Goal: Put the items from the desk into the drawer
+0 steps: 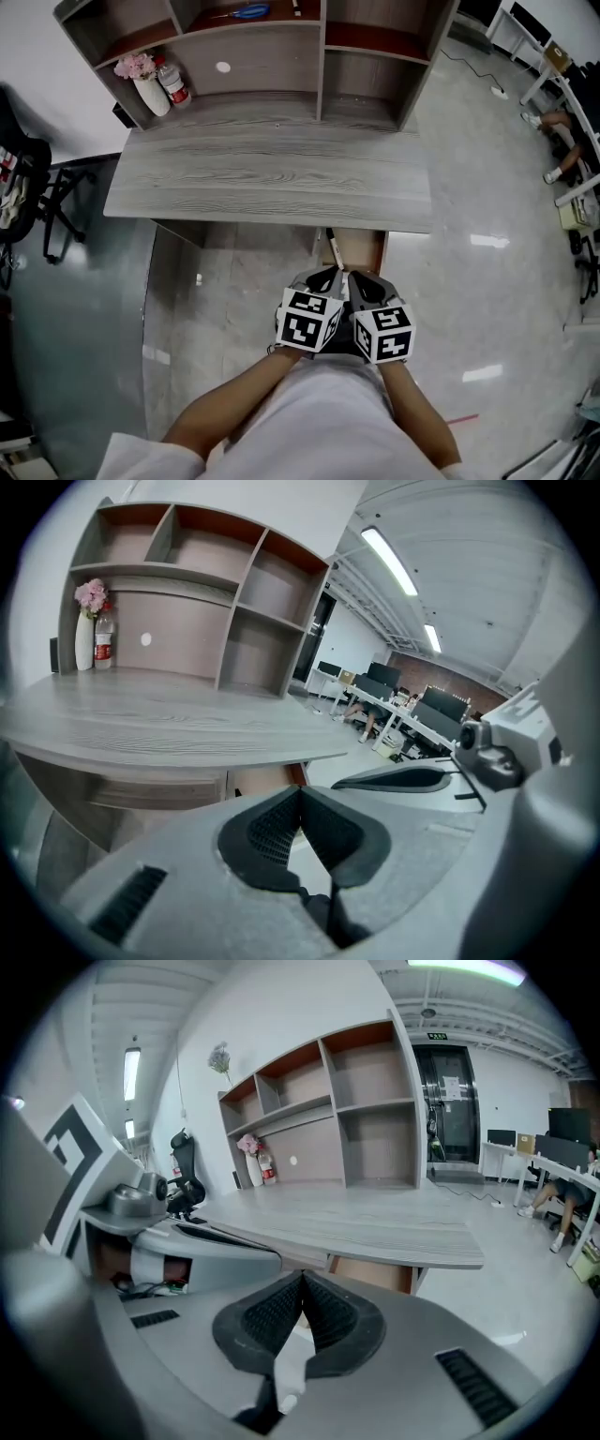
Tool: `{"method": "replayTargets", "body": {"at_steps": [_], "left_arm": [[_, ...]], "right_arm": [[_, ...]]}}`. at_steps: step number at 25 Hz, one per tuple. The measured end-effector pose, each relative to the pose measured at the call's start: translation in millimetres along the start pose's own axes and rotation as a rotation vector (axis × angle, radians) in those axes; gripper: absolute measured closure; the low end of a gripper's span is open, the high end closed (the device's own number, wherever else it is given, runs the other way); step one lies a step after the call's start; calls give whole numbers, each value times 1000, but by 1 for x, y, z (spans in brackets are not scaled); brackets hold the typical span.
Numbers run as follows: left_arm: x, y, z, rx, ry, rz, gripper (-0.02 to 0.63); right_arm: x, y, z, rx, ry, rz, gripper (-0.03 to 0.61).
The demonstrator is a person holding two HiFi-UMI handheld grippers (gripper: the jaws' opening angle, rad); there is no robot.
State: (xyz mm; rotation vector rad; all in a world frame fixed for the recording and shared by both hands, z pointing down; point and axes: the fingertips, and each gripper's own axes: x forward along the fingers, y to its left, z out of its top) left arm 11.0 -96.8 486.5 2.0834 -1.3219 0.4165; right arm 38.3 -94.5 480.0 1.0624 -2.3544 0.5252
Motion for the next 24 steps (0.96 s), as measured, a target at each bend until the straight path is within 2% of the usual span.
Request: {"method": "replayTargets", "body": {"at_steps": [7,11,24], "left_arm": [[-11,-12,-3,17,-34,0,612],[-12,-15,-1,36,-40,0,612],[-11,-18,0,22,-41,-4,612]], "right_arm": [[-20,7,5,-6,-52,-27,577],[-20,6,6,-15,-52,-29,577],[-21,6,6,-33,-46,-21,577]]}}
